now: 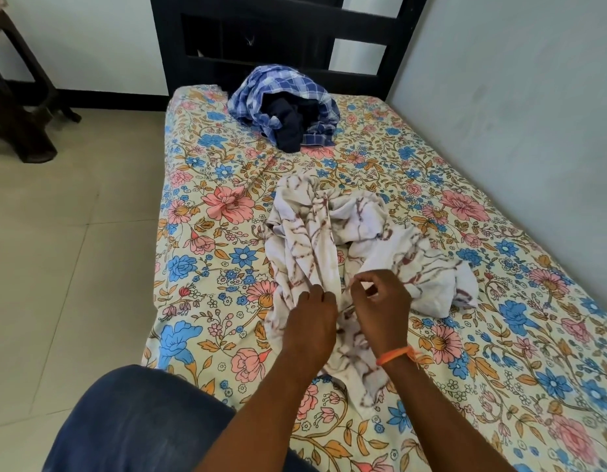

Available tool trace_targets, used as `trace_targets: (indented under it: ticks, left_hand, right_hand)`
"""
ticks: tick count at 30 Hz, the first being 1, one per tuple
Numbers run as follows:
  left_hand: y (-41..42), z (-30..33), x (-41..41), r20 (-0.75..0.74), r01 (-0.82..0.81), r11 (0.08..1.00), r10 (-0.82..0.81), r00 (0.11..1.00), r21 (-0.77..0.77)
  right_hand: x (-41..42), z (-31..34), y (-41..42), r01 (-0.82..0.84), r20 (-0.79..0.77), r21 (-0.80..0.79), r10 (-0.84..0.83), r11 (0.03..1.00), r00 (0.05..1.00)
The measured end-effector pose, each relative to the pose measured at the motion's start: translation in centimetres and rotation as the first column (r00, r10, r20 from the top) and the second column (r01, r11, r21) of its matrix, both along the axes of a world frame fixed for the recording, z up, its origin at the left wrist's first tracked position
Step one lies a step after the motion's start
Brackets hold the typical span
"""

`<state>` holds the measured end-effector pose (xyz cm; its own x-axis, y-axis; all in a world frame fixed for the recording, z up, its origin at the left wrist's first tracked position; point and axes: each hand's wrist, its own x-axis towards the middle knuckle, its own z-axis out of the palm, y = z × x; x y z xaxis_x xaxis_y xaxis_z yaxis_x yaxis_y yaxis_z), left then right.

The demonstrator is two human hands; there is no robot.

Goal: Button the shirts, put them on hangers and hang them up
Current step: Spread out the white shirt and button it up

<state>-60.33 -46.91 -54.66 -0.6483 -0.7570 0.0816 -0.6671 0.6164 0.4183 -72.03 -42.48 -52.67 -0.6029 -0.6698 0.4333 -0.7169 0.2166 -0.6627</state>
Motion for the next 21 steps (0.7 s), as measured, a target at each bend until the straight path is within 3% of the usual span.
trace_targets:
  ticks: [4, 7, 10, 14, 17, 21]
  left_hand:
    - [-0.4, 0.1, -0.2, 0.129, 0.083, 0.988, -0.066, 0.990, -0.134]
    - [-0.8, 0.5, -0.6, 0.083, 0.108, 0.993, -0.105, 0.991, -0.037]
    - [-1.9, 0.8, -1.9, 0.054, 0.009, 1.000, -0.008, 0.998, -0.008]
    - [-4.6, 1.1, -3.6, 0.015, -0.169, 0.977, 0.169, 0.986, 0.128]
    - [-6.2, 0.7, -4.1, 0.057, -0.235, 0.942, 0.228, 0.972, 0.238]
    - [-7.0, 0.1, -4.3, 0.110, -0.238, 0.955, 0.221, 0.969, 0.177]
  right_hand:
    - [-2.4, -1.1, -3.3, 0.005, 0.061, 0.332, -0.027, 0.943, 0.998]
    - [-3.0, -2.1, -3.7, 0.077, 0.042, 0.514, -0.114, 0.854, 0.993]
    - [-3.4, -2.2, -3.2, 0.102, 0.048, 0.493, -0.145, 0.864, 0.988]
    - [-4.3, -2.2, -2.5, 0.103, 0.325, 0.369, -0.232, 0.924, 0.917]
    - [-4.5, -2.6, -1.7, 0.157, 0.624, 0.222, -0.264, 0.962, 0.735]
    - [-4.3, -2.6, -0.8, 0.270, 0.843, 0.104, -0.229, 0.957, 0.488]
